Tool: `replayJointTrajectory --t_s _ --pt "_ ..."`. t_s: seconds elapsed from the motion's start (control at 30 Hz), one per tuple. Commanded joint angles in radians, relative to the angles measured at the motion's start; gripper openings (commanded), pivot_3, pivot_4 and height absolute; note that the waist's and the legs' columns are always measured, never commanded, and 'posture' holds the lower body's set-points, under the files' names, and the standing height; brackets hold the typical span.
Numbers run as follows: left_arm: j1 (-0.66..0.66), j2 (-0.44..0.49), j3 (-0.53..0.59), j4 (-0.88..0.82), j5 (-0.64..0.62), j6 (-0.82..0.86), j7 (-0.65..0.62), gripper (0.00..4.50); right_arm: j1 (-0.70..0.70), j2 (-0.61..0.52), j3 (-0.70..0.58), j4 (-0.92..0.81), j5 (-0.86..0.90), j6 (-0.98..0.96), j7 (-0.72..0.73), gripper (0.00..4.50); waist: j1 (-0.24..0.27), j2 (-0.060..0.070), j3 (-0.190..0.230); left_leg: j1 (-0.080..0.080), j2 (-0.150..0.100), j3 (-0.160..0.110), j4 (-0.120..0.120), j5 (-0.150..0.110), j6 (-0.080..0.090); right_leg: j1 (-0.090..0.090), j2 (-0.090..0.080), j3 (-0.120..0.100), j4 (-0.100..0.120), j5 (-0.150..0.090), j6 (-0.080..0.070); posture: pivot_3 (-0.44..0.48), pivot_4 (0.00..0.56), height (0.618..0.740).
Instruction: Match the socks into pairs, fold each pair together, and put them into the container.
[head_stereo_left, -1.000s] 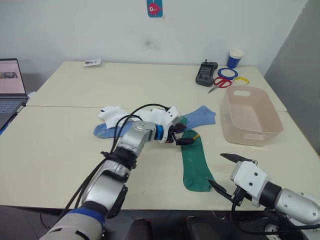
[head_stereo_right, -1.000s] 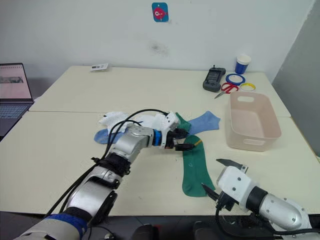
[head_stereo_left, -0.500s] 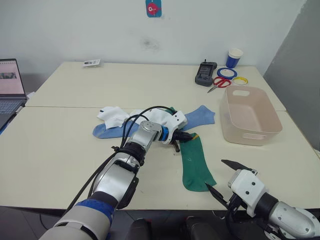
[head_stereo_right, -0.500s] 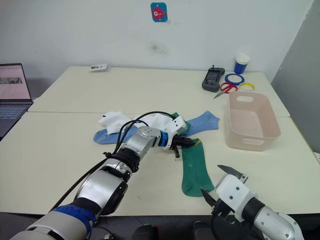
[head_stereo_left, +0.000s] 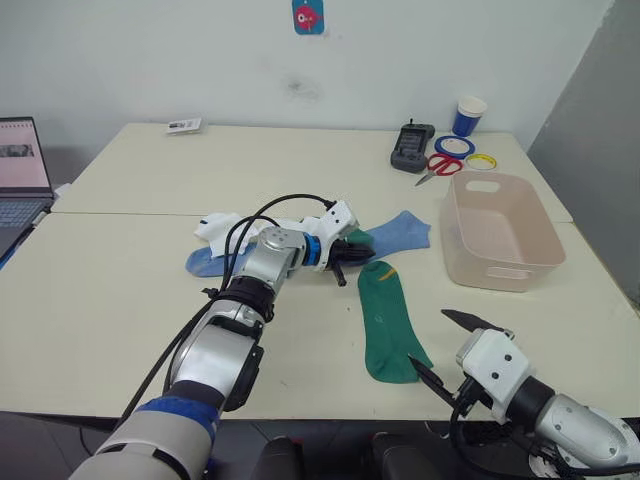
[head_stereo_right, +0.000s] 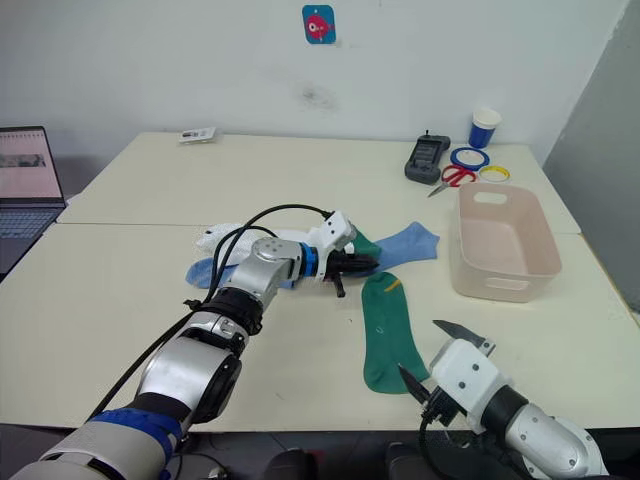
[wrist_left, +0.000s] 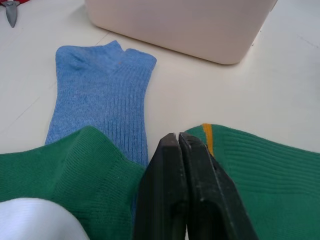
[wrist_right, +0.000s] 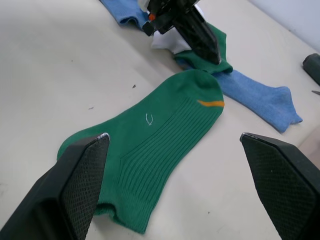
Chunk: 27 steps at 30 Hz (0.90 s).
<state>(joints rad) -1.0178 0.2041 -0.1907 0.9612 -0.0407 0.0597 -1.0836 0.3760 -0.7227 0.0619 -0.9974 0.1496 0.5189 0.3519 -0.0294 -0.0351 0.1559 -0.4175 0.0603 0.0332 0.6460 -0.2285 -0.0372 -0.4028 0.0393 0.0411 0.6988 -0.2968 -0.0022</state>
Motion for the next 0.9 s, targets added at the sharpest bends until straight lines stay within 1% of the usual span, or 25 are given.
replayJointTrajectory --t_s 0.03,0.13,0.27,0.37,0.4,0.5,0.53,0.67,0.77,0.9 --pt "-0.020 -0.005 -0.003 -0.054 0.009 0.006 -0.010 1.19 -0.014 0.004 0.000 -0.050 0.023 0.004 -0.017 4.50 0.000 0.000 0.000 0.000 0.000 0.000 0.000 0.000 0.000 0.000 0.000 0.000 0.000 0.000 0.000 0.000 0.150 0.732" --pt "-0.015 -0.025 0.002 -0.054 0.003 0.035 -0.006 2.14 -0.020 0.001 0.006 -0.050 0.028 0.008 -0.027 4.50 0.000 0.000 0.000 0.000 0.000 0.000 0.000 0.000 0.000 0.000 0.000 0.000 0.000 0.000 0.000 0.000 0.150 0.732" --pt "-0.020 -0.050 -0.015 -0.015 0.034 0.041 0.023 3.37 -0.028 -0.002 0.017 -0.050 0.031 0.016 -0.040 4.50 0.000 0.000 0.000 0.000 0.000 0.000 0.000 0.000 0.000 0.000 0.000 0.000 0.000 0.000 0.000 0.000 0.150 0.732" --pt "-0.044 -0.090 -0.033 0.070 0.084 0.016 0.103 3.37 -0.029 -0.005 0.027 -0.050 0.029 0.021 -0.052 4.50 0.000 0.000 0.000 0.000 0.000 0.000 0.000 0.000 0.000 0.000 0.000 0.000 0.000 0.000 0.000 0.000 0.150 0.732" --pt "-0.052 -0.099 -0.032 0.090 0.089 0.018 0.109 3.37 -0.026 -0.006 0.029 -0.050 0.029 0.022 -0.055 4.50 0.000 0.000 0.000 0.000 0.000 0.000 0.000 0.000 0.000 0.000 0.000 0.000 0.000 0.000 0.000 0.000 0.150 0.732" --pt "-0.064 -0.104 -0.035 0.122 0.103 0.009 0.099 2.74 -0.014 -0.010 0.032 -0.050 0.031 0.028 -0.067 4.50 -0.002 0.000 0.000 0.000 0.000 0.000 0.000 0.000 0.000 0.000 0.000 0.000 0.000 0.000 0.000 0.000 0.150 0.732" --pt "-0.065 -0.102 -0.037 0.130 0.109 0.003 0.095 2.45 -0.007 -0.009 0.032 -0.050 0.033 0.029 -0.072 4.50 -0.002 0.000 0.000 0.000 0.000 0.000 0.000 0.000 0.000 0.000 0.000 0.000 0.000 0.000 0.000 0.000 0.150 0.732" --pt "-0.071 -0.097 -0.025 0.153 0.110 -0.001 0.085 1.09 0.022 0.014 0.030 -0.050 0.061 0.062 -0.104 4.50 -0.001 0.000 0.000 0.000 0.000 0.000 0.000 0.000 0.000 0.000 0.000 0.000 0.000 0.000 0.000 0.000 0.150 0.732" --pt "-0.071 -0.084 -0.015 0.141 0.100 0.010 0.066 0.07 0.048 0.109 0.009 -0.050 0.123 0.149 -0.170 4.50 0.000 0.000 0.000 0.000 0.000 0.000 0.000 0.000 0.000 0.000 0.000 -0.001 0.000 0.000 0.000 0.000 0.150 0.732" --pt "-0.060 -0.069 -0.011 0.113 0.091 0.020 0.044 0.03 0.079 0.210 0.029 -0.050 0.157 0.241 -0.220 4.50 -0.001 0.000 0.000 0.000 0.001 0.000 0.000 0.000 0.000 0.000 0.000 0.000 0.000 0.000 0.000 0.000 0.150 0.732"
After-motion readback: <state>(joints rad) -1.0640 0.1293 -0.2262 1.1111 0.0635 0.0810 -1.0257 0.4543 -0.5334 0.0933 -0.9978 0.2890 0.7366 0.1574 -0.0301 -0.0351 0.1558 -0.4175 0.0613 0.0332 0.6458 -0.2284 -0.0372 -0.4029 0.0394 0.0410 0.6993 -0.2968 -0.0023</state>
